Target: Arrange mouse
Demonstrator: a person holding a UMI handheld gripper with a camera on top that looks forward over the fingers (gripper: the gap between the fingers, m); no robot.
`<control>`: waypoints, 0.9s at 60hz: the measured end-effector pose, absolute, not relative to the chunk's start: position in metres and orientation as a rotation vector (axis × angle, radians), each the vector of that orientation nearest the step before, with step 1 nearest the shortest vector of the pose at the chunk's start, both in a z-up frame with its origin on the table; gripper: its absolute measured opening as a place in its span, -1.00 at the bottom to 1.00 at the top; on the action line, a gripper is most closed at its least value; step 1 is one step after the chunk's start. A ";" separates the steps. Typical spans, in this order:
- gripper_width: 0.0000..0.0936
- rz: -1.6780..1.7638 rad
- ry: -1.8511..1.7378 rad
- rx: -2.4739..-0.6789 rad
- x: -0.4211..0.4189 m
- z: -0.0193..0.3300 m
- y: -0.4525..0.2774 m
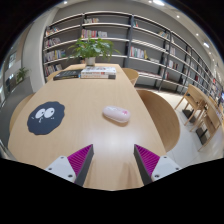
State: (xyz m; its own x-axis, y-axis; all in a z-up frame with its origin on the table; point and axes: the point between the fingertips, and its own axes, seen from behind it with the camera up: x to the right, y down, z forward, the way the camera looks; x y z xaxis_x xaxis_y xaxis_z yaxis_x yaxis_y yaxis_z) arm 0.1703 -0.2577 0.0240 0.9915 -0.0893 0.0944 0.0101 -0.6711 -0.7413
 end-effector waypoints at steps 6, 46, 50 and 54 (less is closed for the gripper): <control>0.74 -0.151 0.067 -2.316 0.197 0.012 -0.225; 0.33 -0.016 0.026 -2.339 0.234 -0.006 -0.059; 0.05 -0.030 0.020 -2.342 0.233 -0.005 -0.057; 0.01 -0.047 0.024 -2.357 0.231 -0.006 -0.058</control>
